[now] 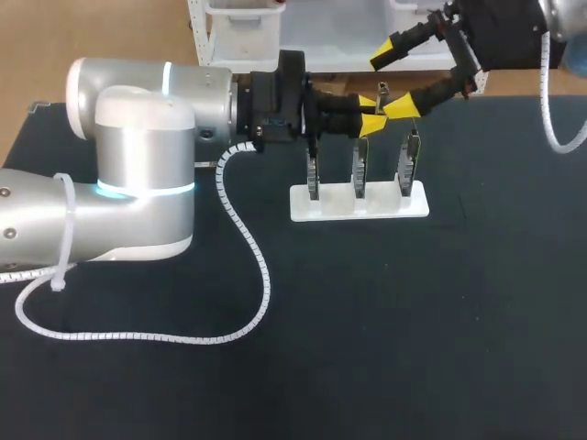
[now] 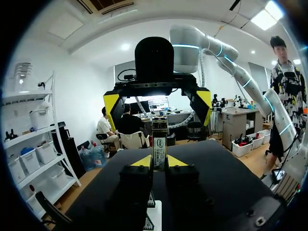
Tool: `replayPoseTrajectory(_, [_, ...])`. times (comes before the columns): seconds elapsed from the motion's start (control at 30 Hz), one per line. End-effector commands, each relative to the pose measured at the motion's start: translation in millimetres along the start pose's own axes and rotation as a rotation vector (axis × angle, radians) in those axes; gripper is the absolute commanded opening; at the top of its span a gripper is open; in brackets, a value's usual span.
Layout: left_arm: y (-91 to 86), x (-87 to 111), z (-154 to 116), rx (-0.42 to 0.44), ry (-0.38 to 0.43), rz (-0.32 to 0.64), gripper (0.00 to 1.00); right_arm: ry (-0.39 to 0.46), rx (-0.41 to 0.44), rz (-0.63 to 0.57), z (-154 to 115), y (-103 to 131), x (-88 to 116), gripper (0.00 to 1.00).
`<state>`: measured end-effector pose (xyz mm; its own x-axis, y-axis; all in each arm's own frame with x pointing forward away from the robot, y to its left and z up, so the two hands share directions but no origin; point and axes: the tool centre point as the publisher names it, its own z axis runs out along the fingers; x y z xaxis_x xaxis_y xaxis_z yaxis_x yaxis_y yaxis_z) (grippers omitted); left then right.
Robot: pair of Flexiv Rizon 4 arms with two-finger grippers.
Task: Pick up the optical module with the left hand, and insert it into the network port with the right hand.
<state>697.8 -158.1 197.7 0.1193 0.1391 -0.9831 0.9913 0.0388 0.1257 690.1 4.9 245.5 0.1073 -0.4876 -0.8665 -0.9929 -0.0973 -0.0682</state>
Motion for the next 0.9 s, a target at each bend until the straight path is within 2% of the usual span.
replayPoseTrajectory(0.03, [-1.2, 0.2, -0.2, -0.005, -0.001, 0.0, 0.0, -0.003, -0.016, -0.004, 6.4, -12.2, 2.3, 1.0])
replayPoseTrajectory(0.37, [-1.2, 0.2, -0.2, -0.005, -0.001, 0.0, 0.0, -0.023, -0.043, 0.003, 7.9, -30.7, 11.4, 1.0])
replayPoseTrajectory(0.63, [-1.2, 0.2, -0.2, -0.005, -0.001, 0.0, 0.0, -0.021, -0.071, 0.017, 11.0, -32.3, 19.2, 1.0])
replayPoseTrajectory(0.9, [-1.2, 0.2, -0.2, -0.005, -0.001, 0.0, 0.0, -0.016, -0.072, 0.039, 10.2, -31.9, 18.1, 1.0])
